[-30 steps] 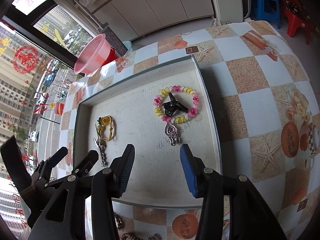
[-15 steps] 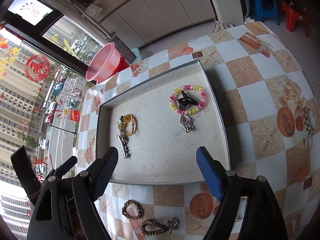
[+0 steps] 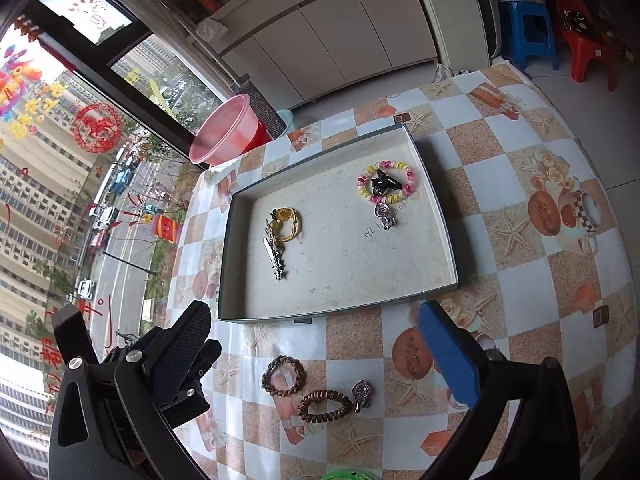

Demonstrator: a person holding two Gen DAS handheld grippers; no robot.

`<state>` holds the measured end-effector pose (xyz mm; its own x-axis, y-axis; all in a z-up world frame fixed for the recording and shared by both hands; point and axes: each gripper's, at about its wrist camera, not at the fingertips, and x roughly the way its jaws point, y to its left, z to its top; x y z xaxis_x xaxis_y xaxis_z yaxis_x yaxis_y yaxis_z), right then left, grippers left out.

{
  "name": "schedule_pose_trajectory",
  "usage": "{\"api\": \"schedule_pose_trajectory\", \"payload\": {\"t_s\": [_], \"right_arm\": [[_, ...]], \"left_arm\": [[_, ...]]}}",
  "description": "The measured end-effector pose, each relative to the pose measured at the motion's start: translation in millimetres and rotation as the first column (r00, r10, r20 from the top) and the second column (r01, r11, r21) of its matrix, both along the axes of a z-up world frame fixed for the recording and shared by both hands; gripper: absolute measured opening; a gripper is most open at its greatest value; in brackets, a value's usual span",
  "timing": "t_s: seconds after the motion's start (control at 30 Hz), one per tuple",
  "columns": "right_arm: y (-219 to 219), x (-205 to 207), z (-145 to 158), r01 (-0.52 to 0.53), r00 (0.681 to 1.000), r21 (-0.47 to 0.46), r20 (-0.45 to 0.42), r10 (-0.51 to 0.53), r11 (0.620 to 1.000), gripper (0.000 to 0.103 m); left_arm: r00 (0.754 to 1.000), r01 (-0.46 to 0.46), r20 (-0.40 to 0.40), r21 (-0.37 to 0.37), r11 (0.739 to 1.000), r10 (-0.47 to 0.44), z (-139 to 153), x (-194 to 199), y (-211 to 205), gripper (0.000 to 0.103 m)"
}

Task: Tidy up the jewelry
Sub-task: 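Move the left gripper to the tan rope bracelet while the right gripper approaches the second heart pendant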

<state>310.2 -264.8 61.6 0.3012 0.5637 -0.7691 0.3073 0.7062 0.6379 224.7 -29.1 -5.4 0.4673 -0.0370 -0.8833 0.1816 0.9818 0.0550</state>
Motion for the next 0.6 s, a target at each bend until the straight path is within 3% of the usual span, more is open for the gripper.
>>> {"api": "schedule_pose_trajectory", "payload": {"t_s": [0.27, 0.47, 0.6], "right_arm": [[9.2, -39.4, 2.9, -0.029, 0.998, -0.011, -0.051, 0.029, 1.0, 0.103], [23.4, -72.5, -11.5, -0.077, 0.989, -0.019, -0.128, 0.074, 0.997, 0.103], [33.5, -86.3, -22.5, -0.121, 0.98, -0.061, -0.169, 0.109, 0.991, 0.103]], "left_arm": [[0.993, 0.007, -0.119, -0.011, 1.0, -0.008, -32.3, -31.1, 14.3, 0.103], [0.981, 0.011, -0.195, -0.006, 1.0, -0.012, -52.5, -47.4, 21.4, 0.103], [0.979, -0.008, -0.206, -0.004, 1.0, 0.007, -60.7, -48.3, 26.2, 0.103]]}}
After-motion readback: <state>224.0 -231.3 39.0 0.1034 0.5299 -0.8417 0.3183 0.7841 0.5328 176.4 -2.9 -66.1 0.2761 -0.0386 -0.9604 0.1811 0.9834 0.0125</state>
